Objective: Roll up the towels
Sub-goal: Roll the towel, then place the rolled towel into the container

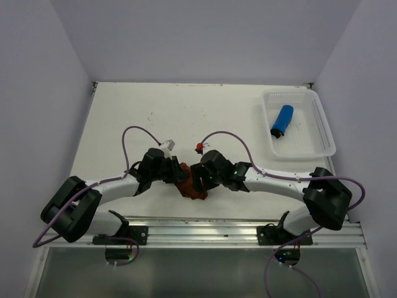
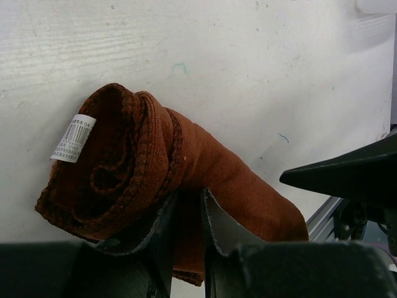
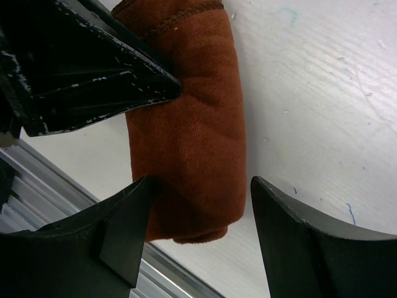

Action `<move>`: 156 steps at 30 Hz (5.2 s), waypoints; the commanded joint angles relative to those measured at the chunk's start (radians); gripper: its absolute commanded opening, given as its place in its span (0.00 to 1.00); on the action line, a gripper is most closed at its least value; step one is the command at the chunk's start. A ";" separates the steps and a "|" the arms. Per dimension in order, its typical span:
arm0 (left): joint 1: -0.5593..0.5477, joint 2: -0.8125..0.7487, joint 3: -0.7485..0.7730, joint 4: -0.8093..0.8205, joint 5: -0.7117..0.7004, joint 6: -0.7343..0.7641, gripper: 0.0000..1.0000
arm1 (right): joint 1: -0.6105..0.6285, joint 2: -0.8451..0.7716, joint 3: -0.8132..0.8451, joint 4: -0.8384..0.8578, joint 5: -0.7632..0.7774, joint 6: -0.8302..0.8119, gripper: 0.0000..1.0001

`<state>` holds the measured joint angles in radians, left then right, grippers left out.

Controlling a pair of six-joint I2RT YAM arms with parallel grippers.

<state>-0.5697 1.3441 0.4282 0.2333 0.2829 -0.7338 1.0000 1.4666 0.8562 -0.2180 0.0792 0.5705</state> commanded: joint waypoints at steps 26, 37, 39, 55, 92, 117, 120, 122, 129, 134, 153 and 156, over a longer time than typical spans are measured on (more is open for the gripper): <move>0.007 -0.149 -0.098 -0.114 -0.120 -0.053 0.23 | 0.281 0.090 0.093 -0.148 0.385 -0.210 0.12; 0.007 -0.204 -0.132 -0.147 -0.160 -0.068 0.20 | 0.420 0.210 0.132 -0.216 0.545 -0.215 0.18; 0.007 -0.206 -0.154 -0.141 -0.159 -0.075 0.16 | 0.420 0.209 0.127 -0.198 0.531 -0.205 0.21; 0.007 -0.229 -0.238 -0.092 -0.171 -0.096 0.01 | 0.226 0.026 0.109 -0.083 0.236 -0.124 0.73; 0.005 -0.298 -0.301 -0.112 -0.159 -0.128 0.00 | 0.069 0.184 0.076 0.118 -0.018 -0.075 0.98; 0.005 -0.284 -0.270 -0.115 -0.160 -0.122 0.00 | 0.126 0.301 0.076 0.106 -0.010 -0.120 0.62; 0.007 -0.290 -0.240 -0.138 -0.166 -0.116 0.00 | 0.135 0.304 0.066 0.114 0.002 -0.113 0.46; 0.007 -0.293 -0.221 -0.156 -0.172 -0.108 0.00 | 0.137 0.304 0.064 0.114 0.007 -0.112 0.41; 0.014 -0.309 -0.109 -0.232 -0.209 -0.072 0.00 | 0.137 0.278 0.072 0.086 0.036 -0.124 0.18; 0.044 -0.342 0.023 -0.400 -0.342 0.025 0.00 | 0.134 0.255 0.064 0.074 0.031 -0.126 0.03; 0.054 -0.418 0.343 -0.600 -0.553 0.139 0.03 | -0.148 0.078 0.257 -0.142 0.040 -0.306 0.00; 0.056 -0.415 0.351 -0.606 -0.559 0.146 0.03 | -0.257 0.044 0.331 -0.178 0.031 -0.337 0.00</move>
<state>-0.5236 0.9394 0.7315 -0.3443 -0.2390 -0.6254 0.8238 1.5978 1.0973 -0.3489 0.0933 0.3050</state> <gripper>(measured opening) 0.026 0.385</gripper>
